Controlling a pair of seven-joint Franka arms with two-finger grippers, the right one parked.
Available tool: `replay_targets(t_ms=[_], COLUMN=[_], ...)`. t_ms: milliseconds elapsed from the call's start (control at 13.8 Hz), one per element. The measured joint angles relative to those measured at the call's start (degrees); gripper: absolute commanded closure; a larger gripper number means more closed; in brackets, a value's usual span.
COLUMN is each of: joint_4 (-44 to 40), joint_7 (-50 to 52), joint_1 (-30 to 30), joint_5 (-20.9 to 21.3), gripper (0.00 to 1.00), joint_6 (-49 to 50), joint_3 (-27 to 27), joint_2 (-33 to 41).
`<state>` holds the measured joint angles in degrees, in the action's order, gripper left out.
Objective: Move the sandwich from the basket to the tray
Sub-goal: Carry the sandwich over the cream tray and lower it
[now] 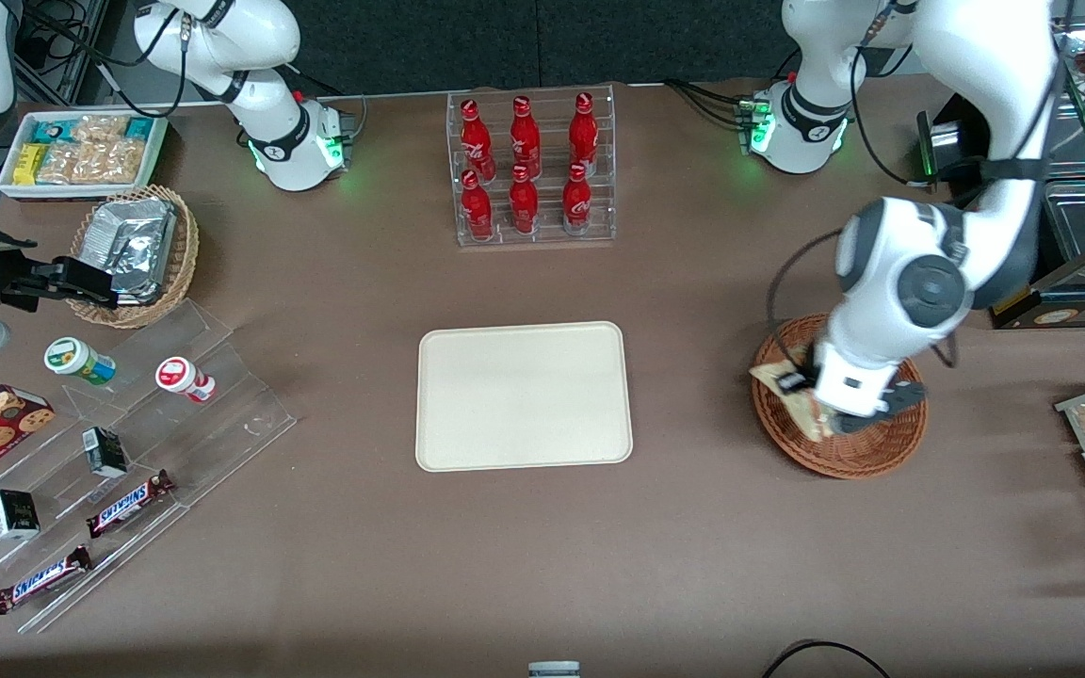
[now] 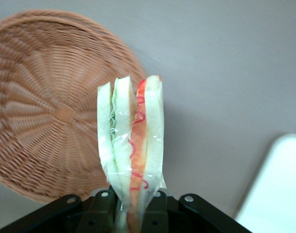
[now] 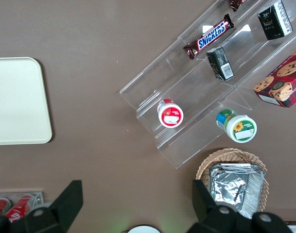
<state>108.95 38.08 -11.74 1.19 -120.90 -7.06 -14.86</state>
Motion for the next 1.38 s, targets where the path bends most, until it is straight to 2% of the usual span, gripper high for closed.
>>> replay_targets(t_ms=[364, 727, 1091, 1382], joint_4=[-5.5, -18.2, -31.4, -36.1], joint_7=[7.0, 7.6, 7.3, 3.7], joint_1=[-13.7, -22.1, -25.4, -25.8], joint_5=[-0.5, -0.9, -2.5, -2.6], gripper=[0.98, 0.94, 0.9, 0.91], joint_6=[2.2, 1.9, 1.7, 1.7], joint_3=[-0.1, -0.1, -1.8, -4.0], joint_2=[-3.0, -15.6, -27.5, -32.4])
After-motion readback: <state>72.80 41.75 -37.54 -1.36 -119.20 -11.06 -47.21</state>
